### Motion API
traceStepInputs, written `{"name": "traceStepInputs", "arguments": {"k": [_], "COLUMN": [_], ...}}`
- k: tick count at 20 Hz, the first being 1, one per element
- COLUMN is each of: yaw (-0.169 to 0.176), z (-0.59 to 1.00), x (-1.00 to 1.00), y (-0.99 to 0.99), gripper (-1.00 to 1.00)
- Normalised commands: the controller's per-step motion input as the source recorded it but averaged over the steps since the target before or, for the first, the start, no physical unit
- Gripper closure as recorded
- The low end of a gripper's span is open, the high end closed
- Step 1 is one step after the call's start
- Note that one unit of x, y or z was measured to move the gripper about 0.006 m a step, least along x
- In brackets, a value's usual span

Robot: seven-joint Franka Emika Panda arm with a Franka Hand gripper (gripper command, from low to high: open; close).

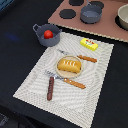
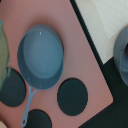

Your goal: Interact with the objects in diverse but meaningful ways.

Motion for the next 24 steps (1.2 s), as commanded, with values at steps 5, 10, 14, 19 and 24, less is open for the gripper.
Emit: {"name": "traceStepInputs", "arguments": {"k": [5,10,14,19,24], "yaw": [0.062,0.021,0.005,0.01,0.014], "z": [-0.39,-0.34,-0.44,-0.56,-0.63], "x": [0.02,0.09,-0.02,-0.15,-0.36], "y": [0.46,0.04,0.03,0.06,0.19], "gripper": [-1.0,-1.0,-1.0,-1.0,-1.0]}}
